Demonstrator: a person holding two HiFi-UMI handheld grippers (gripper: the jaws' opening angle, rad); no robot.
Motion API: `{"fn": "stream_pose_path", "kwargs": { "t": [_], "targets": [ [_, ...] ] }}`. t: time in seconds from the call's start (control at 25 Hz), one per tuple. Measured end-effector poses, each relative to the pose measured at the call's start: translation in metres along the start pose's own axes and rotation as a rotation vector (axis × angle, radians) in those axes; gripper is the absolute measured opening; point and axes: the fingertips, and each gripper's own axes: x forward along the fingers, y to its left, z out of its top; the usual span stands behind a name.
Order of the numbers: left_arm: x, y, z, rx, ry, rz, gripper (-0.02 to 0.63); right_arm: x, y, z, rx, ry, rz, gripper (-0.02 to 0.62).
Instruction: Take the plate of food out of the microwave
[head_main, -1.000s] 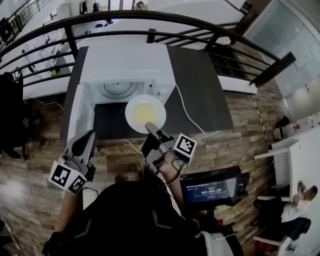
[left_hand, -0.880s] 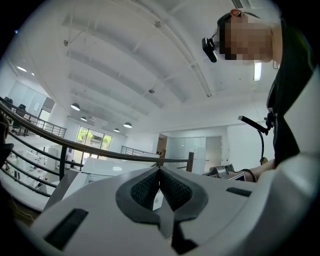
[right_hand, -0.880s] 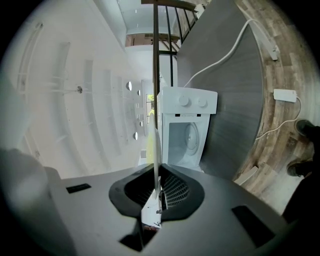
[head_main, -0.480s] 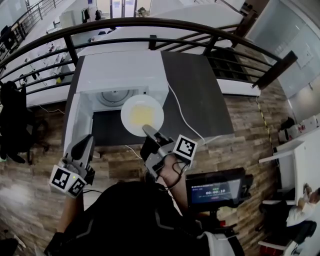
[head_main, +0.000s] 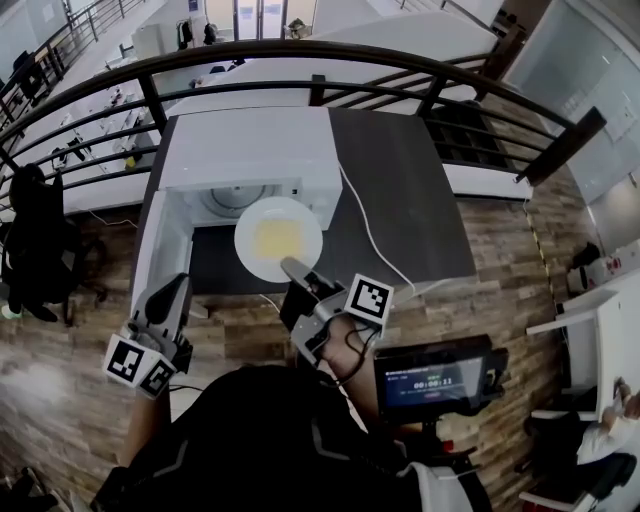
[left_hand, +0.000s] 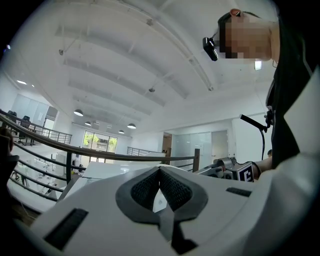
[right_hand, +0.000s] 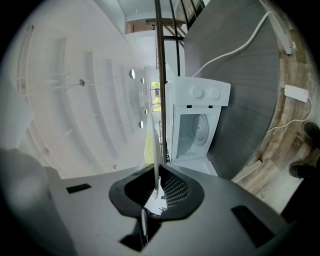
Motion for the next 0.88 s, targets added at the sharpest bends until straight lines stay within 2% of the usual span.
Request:
{"fn": "stream_pose_path", "kwargs": {
  "t": [0.2,0.44,0.88],
  "targets": [
    [0.003,-0.006,0.01,-0.034,-0.033,-0.015,0.003,0.002,0.007,-0.004,-0.006,0.025,0.02,0.023],
    [0.002,-0.001,0.002,-0.005,0.0,0.007,0.003,0.004,0.011,-0.005,-0.007,0.04,0.032,0.023],
    [0.007,-0.002,0.002,-0.01,-0.011,-0.001,0.003,0.006,0.011,-0.008,-0.015,0.062,0.039,0.023]
  ]
}}
